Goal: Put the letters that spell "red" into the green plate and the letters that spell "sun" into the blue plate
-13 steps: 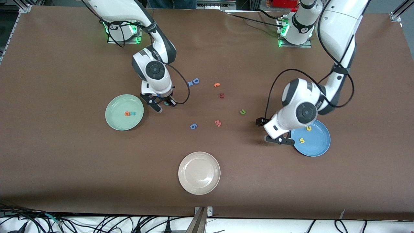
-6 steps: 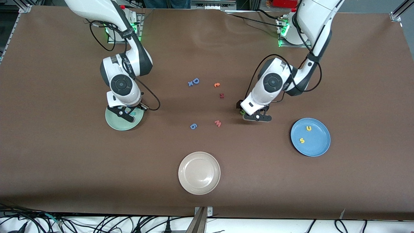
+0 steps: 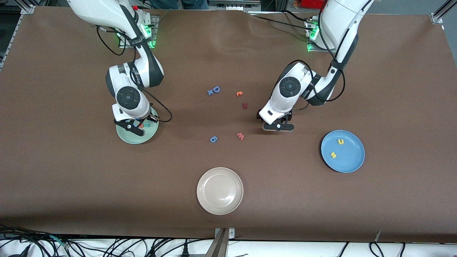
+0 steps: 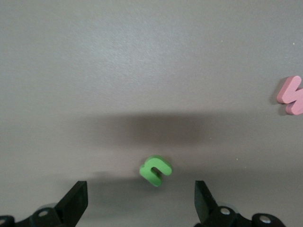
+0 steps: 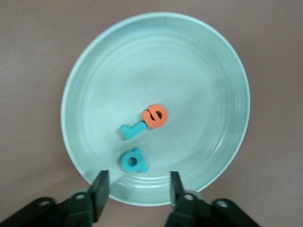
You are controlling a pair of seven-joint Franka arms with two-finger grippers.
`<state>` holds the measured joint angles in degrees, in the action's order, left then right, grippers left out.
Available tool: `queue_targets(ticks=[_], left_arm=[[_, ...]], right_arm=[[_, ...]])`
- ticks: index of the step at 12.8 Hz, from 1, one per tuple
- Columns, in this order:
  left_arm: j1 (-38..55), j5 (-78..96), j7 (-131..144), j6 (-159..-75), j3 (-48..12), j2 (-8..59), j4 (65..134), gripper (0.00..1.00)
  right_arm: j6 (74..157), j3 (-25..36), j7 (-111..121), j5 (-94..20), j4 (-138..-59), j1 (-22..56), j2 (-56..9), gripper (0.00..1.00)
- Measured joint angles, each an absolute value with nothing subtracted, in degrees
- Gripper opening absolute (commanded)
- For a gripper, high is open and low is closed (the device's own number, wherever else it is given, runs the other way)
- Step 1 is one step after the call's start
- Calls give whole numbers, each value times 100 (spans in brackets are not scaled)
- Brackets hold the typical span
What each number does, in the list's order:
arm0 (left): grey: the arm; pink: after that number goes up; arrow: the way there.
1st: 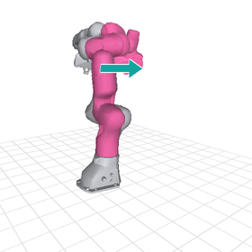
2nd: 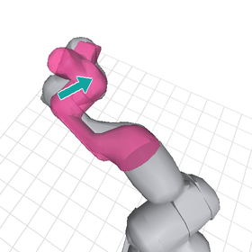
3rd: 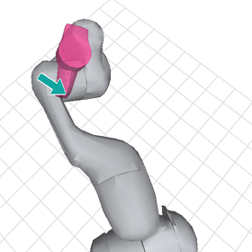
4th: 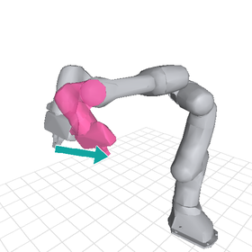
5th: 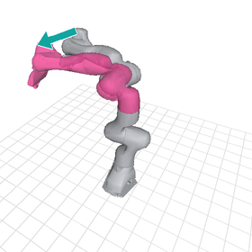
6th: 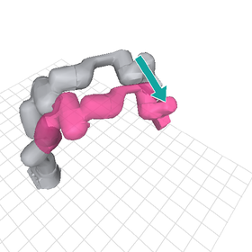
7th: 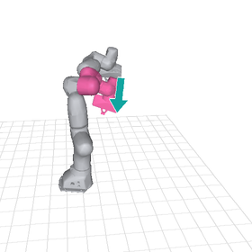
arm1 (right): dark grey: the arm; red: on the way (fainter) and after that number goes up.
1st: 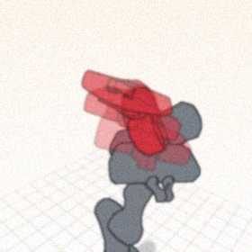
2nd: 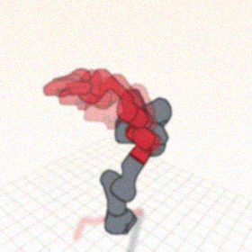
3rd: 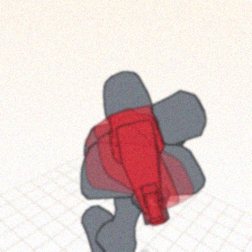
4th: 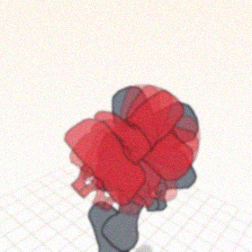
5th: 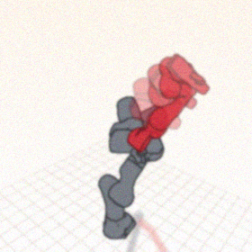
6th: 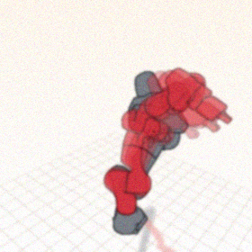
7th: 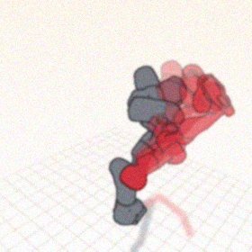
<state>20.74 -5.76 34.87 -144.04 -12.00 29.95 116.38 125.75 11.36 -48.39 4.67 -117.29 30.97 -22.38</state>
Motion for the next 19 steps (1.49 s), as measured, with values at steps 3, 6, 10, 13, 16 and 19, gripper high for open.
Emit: queue_targets(ticks=[3, 6, 10, 13, 16, 19], left_arm=[[2158, -576, 3560, -14445, -1198, 3209, 11524, 88], [2162, -579, 3564, -14453, -1182, 3335, 11391, 65], [2162, -779, 3643, -14453, -1150, 3383, 11268, 45], [2165, -982, 3845, -14453, -1148, 3410, 11224, 29], [2168, -1002, 3899, -14453, -1150, 3412, 11204, 18], [2168, -1003, 3904, -14446, -1150, 3412, 11195, 16]], right_arm=[[12447, 1138, -4445, 468, -11523, 3099, -1999, 100], [11634, 1144, -3935, 442, -10789, 3099, -1827, 100], [10656, 1244, -3171, -5, -9645, 3057, -1818, 100], [10048, 1915, -1905, -377, -9056, 2820, -1766, 100], [9791, 2790, -498, -879, -8860, 2735, -1596, 100], [9665, 2916, -217, -887, -8852, 2717, -1412, 100]])
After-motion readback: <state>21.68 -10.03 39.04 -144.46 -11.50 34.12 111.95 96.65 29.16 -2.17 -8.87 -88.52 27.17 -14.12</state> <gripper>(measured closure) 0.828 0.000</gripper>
